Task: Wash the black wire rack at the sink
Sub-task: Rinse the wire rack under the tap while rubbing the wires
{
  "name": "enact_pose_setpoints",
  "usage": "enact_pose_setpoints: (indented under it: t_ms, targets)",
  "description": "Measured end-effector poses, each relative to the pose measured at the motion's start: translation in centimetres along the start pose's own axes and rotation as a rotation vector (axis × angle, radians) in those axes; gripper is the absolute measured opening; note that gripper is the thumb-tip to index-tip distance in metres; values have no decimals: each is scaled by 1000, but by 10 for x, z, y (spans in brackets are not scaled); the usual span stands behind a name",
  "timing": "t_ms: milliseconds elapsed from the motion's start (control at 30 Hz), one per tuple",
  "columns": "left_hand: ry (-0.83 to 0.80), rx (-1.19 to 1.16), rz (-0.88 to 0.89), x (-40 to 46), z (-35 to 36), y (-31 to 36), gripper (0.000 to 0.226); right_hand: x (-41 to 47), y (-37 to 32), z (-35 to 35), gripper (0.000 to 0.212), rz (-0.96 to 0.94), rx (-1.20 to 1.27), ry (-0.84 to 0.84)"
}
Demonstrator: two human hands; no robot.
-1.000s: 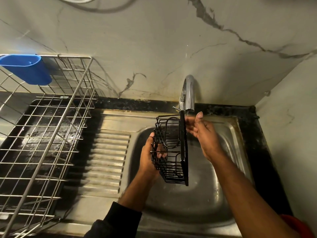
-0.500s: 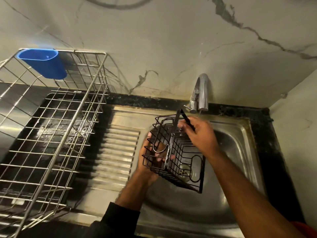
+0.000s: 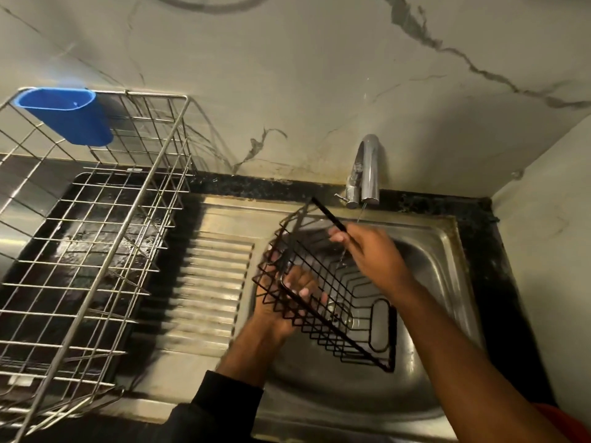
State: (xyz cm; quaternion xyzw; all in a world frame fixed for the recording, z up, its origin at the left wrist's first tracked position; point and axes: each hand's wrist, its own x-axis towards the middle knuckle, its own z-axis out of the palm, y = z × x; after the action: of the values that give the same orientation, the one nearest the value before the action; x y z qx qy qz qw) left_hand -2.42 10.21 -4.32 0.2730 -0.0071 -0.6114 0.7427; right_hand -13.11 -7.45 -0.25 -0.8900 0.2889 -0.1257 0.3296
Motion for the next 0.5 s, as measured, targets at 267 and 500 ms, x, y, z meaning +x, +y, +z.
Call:
enact_pose_setpoints:
  t_ms: [267, 500]
  targets:
    - [-69, 8, -31, 8, 9, 1, 54, 2, 5, -4, 28, 80, 182, -148]
    - [294, -53, -90, 12, -10, 6, 58, -20, 17, -12, 21, 217, 165, -203]
